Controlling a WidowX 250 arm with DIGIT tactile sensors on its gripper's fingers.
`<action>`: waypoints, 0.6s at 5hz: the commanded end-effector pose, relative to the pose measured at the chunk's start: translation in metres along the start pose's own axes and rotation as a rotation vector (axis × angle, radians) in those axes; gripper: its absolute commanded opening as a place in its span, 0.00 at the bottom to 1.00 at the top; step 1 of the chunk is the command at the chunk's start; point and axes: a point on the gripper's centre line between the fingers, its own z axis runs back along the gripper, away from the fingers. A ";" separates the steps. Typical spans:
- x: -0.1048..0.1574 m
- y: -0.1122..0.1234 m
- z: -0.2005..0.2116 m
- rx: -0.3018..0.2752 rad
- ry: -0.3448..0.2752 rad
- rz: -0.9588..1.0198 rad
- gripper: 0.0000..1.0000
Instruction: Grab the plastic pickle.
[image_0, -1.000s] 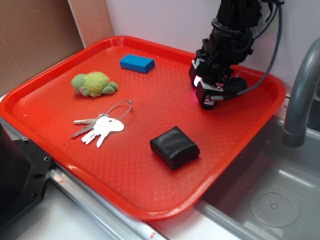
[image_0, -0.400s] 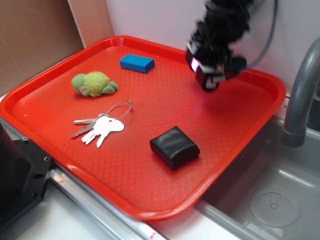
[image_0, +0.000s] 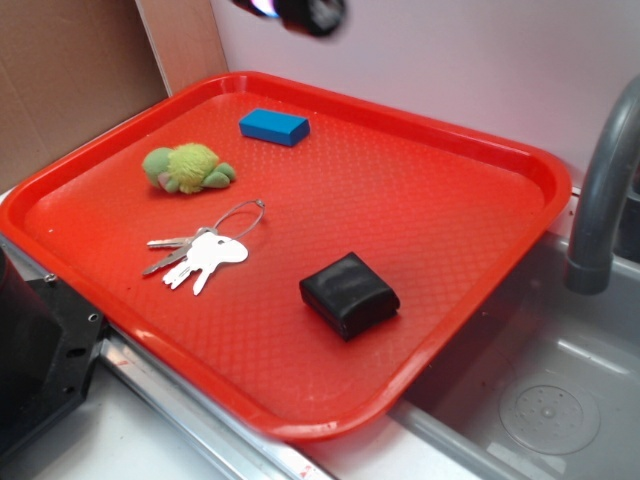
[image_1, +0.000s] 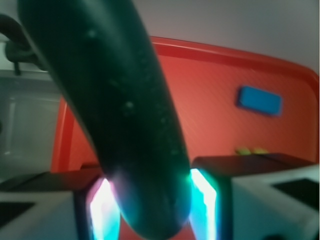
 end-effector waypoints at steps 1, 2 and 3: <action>0.011 -0.009 0.100 0.008 -0.020 0.022 0.00; 0.021 -0.009 0.109 0.011 -0.013 0.049 0.00; 0.023 -0.008 0.105 0.022 -0.008 0.066 0.00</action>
